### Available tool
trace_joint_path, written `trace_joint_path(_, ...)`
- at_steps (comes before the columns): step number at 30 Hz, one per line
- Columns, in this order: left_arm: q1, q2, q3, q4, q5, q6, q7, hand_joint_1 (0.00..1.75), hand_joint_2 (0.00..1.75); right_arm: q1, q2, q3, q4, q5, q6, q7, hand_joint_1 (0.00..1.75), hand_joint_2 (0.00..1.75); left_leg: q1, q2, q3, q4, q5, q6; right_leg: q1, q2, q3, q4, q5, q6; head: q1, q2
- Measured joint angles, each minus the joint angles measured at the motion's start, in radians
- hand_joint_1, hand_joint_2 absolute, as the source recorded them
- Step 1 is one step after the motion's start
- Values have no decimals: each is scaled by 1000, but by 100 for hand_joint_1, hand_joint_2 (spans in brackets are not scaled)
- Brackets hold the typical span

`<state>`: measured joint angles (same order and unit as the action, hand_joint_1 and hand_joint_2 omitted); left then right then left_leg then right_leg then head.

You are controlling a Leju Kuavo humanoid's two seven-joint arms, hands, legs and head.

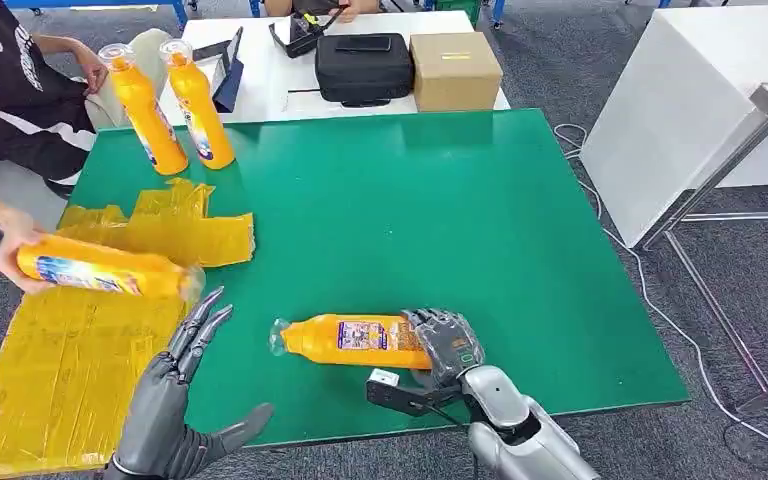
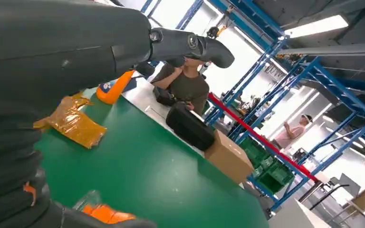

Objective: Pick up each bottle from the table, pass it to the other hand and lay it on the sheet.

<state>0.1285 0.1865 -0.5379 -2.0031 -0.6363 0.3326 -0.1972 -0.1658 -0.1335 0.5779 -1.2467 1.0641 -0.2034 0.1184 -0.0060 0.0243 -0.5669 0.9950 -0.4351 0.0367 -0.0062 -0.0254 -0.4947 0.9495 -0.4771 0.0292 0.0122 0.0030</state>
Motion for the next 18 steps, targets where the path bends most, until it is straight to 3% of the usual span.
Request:
trace_joint_path(10,6,0,0,1,5,0,-2,0,175,18,12,-21,10,-20,-34,-22,175,175,0,0,-2,0,0,0,0,0,-2,0,0,0,0,0)
trace_joint_path(14,28,0,15,1,28,15,-30,0,175,39,28,-47,8,-139,-186,-132,175,175,0,0,-2,0,0,0,0,0,-3,0,0,0,0,0)
trace_joint_path(18,48,0,31,0,178,-41,-60,0,175,62,53,-71,-27,-353,-291,-275,175,175,0,0,-3,0,0,0,0,0,-3,0,0,0,0,0)
